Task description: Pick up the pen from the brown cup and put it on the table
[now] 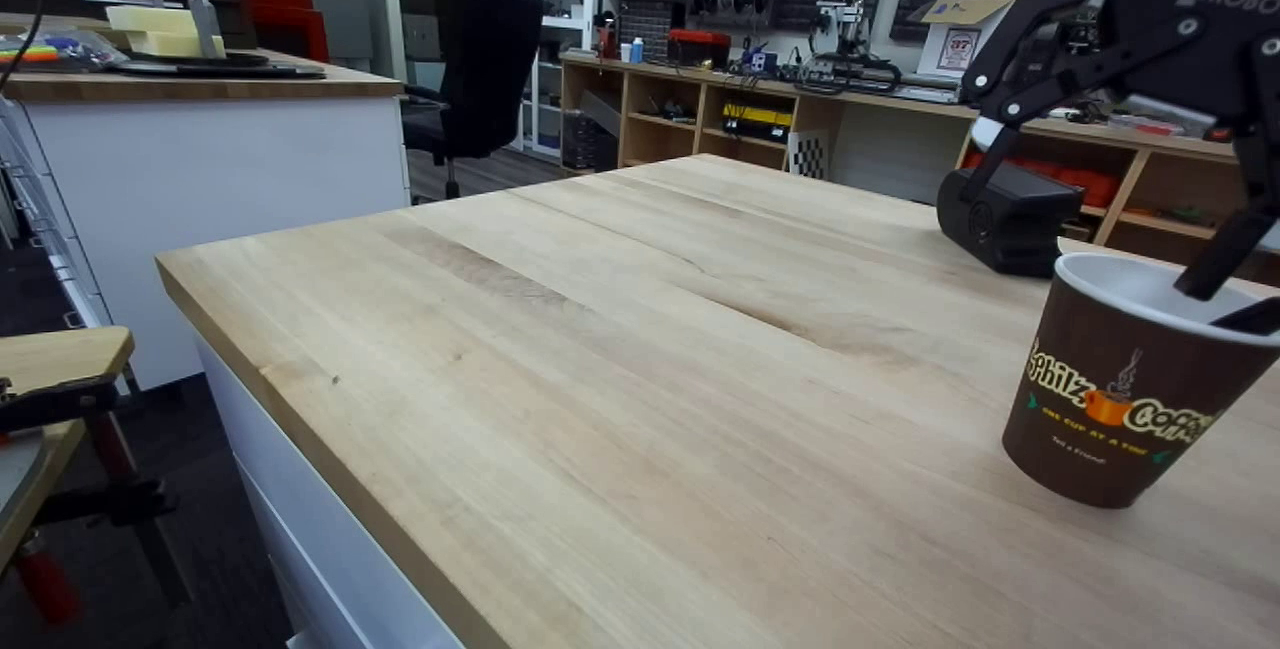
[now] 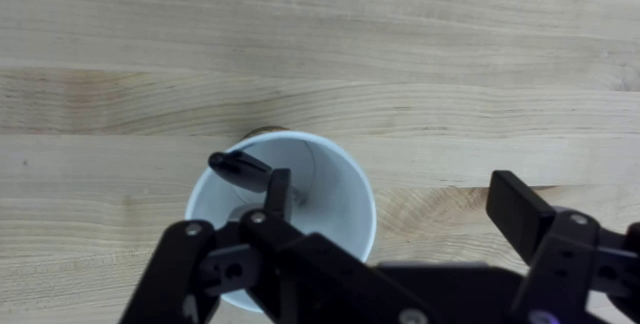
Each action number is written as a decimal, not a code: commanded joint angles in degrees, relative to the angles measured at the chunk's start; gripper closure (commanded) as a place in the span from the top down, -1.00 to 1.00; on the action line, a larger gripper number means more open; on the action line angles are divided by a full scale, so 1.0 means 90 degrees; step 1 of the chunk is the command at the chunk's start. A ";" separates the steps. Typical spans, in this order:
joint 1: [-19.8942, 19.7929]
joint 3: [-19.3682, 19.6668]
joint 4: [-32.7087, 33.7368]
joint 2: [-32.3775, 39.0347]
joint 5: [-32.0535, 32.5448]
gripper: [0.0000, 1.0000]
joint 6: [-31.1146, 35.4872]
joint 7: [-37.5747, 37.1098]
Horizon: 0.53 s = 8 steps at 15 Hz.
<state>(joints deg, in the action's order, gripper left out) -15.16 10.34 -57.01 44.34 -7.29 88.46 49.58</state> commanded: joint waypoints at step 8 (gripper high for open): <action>0.0323 0.0204 -0.0183 -0.0252 0.0689 1.00 0.0223 -0.0210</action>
<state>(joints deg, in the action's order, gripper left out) -13.46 10.95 -56.92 43.95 -3.12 89.56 49.19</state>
